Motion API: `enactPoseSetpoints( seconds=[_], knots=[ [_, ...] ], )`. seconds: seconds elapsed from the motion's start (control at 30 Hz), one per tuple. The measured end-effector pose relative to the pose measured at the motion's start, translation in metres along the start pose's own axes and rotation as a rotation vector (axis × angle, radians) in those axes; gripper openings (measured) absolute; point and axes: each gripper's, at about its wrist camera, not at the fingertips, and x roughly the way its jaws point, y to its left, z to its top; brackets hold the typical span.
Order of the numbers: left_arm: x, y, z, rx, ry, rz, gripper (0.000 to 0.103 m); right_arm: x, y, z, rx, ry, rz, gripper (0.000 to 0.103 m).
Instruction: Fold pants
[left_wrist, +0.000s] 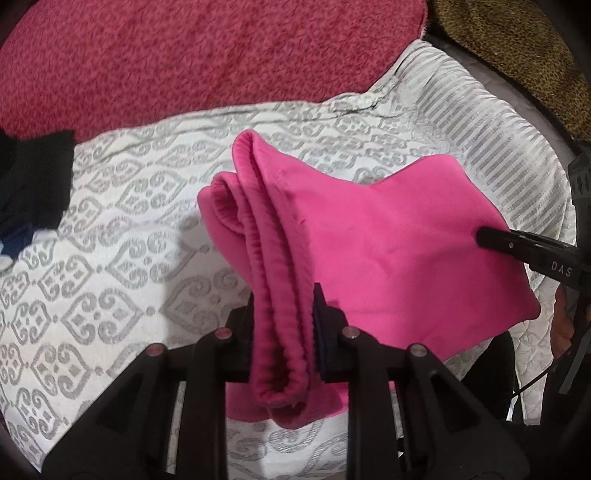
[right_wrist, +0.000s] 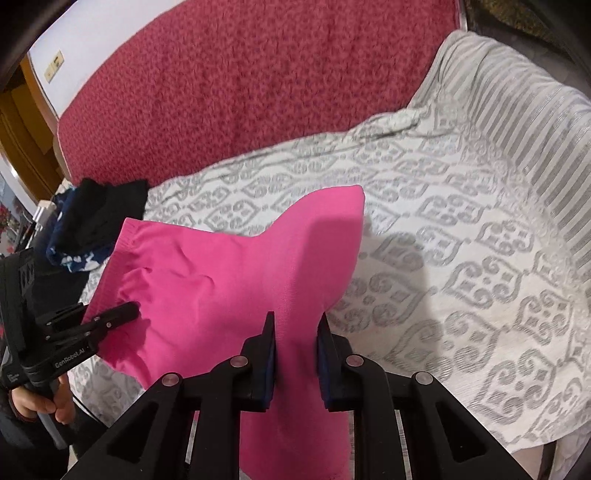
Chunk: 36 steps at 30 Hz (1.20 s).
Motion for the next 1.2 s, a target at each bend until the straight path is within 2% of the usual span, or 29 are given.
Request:
enactPoseSetpoints(
  seconds=[0.33, 0.67, 0.93, 1.2],
  knots=[
    [-0.009, -0.044, 0.044, 0.108, -0.054, 0.010, 0.025, -0.031, -0.032, 0.023, 0.030, -0.083, -0.020, 0.017],
    [0.002, -0.086, 0.123, 0.181, -0.104, -0.002, 0.025, -0.059, -0.071, 0.078, 0.033, -0.189, -0.078, 0.017],
    [0.039, -0.107, 0.194, 0.217, -0.116, -0.005, 0.025, -0.047, -0.103, 0.129, 0.061, -0.224, -0.122, 0.017],
    [0.098, -0.124, 0.263, 0.267, -0.129, 0.003, 0.025, -0.013, -0.141, 0.185, 0.095, -0.244, -0.170, 0.017]
  ],
)
